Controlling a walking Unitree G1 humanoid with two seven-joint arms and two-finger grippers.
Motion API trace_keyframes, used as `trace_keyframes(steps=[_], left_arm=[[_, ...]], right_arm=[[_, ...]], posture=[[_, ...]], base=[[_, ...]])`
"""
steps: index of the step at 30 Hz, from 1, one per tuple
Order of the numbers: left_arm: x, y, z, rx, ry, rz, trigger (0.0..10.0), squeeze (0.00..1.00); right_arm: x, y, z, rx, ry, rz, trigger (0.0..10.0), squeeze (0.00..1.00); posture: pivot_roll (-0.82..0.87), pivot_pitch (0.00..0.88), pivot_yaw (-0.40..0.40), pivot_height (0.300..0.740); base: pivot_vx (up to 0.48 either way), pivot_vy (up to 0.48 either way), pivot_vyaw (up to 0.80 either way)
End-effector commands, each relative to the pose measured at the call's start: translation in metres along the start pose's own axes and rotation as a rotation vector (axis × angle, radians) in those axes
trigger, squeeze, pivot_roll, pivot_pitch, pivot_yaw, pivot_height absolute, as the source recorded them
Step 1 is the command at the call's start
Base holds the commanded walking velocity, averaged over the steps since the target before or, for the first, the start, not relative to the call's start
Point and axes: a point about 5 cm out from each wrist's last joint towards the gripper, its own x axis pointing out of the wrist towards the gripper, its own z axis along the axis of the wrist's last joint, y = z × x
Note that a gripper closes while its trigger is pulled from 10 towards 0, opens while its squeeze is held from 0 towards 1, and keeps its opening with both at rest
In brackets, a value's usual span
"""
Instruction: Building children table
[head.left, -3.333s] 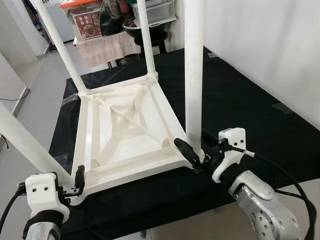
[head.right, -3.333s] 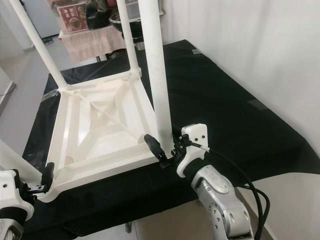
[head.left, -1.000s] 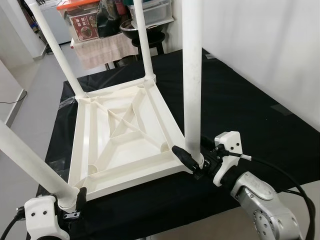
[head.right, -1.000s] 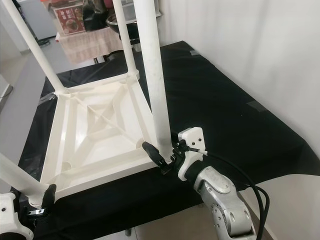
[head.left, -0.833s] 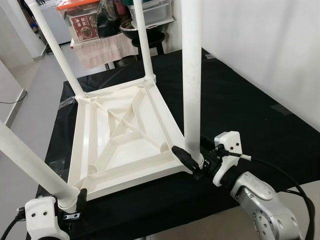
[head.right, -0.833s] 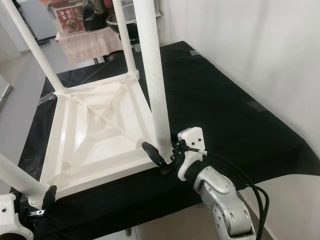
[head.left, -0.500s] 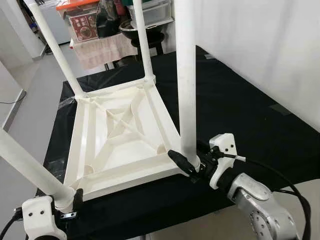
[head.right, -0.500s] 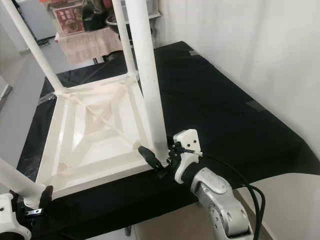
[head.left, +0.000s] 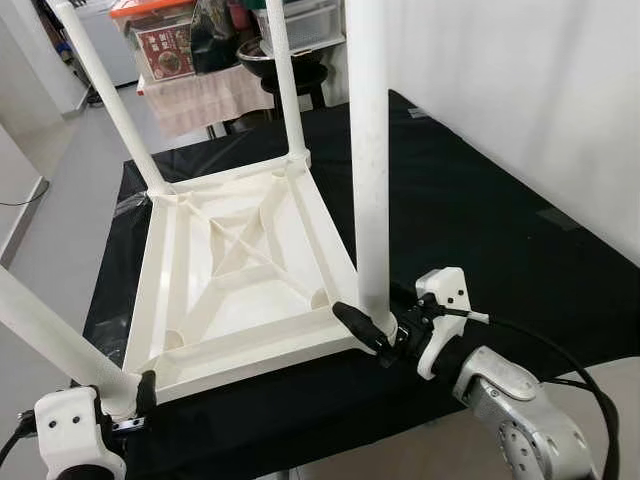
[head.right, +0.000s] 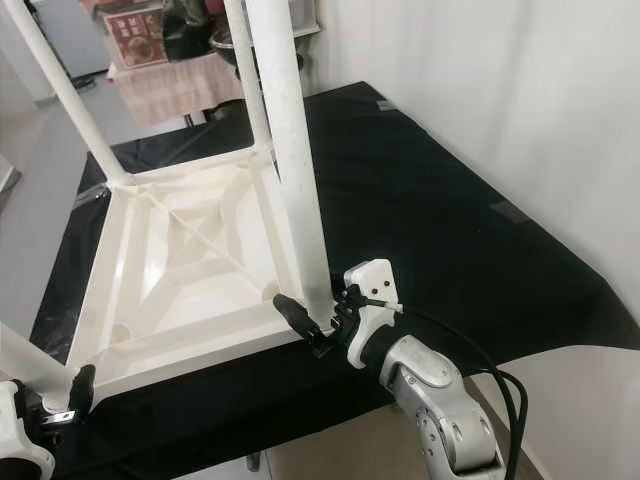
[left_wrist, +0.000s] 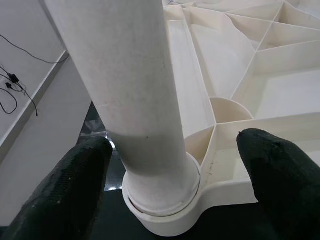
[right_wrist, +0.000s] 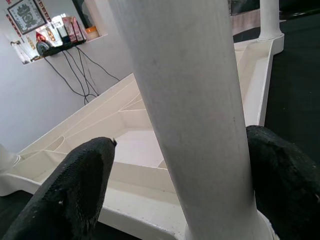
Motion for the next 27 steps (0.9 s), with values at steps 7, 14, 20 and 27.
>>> trace_keyframes(steps=[7, 14, 20, 27], left_arm=[[0.002, 0.012, -0.001, 0.032, -0.001, 0.042, 10.0, 0.00], [0.008, 0.013, -0.001, 0.039, -0.011, 0.043, 10.0, 0.00], [0.017, 0.013, 0.004, 0.035, -0.038, 0.023, 10.0, 0.00], [0.010, 0.011, -0.008, 0.053, 0.022, -0.009, 10.0, 0.00]], right_arm=[[0.007, 0.012, -0.011, 0.047, 0.047, 0.083, 10.0, 0.00], [0.008, 0.012, -0.011, 0.043, 0.045, 0.083, 10.0, 0.00], [0.006, 0.012, -0.011, 0.019, 0.051, 0.088, 10.0, 0.00], [0.001, 0.016, -0.013, -0.049, 0.099, 0.172, 10.0, 0.00]], posture=[[-0.04, 0.101, 0.108, 0.740], [-0.05, 0.092, 0.106, 0.740], [-0.05, 0.088, 0.104, 0.740], [-0.06, 0.077, 0.100, 0.740]], base=[[0.000, 0.000, 0.00], [0.000, 0.000, 0.00], [0.000, 0.000, 0.00], [0.000, 0.000, 0.00]])
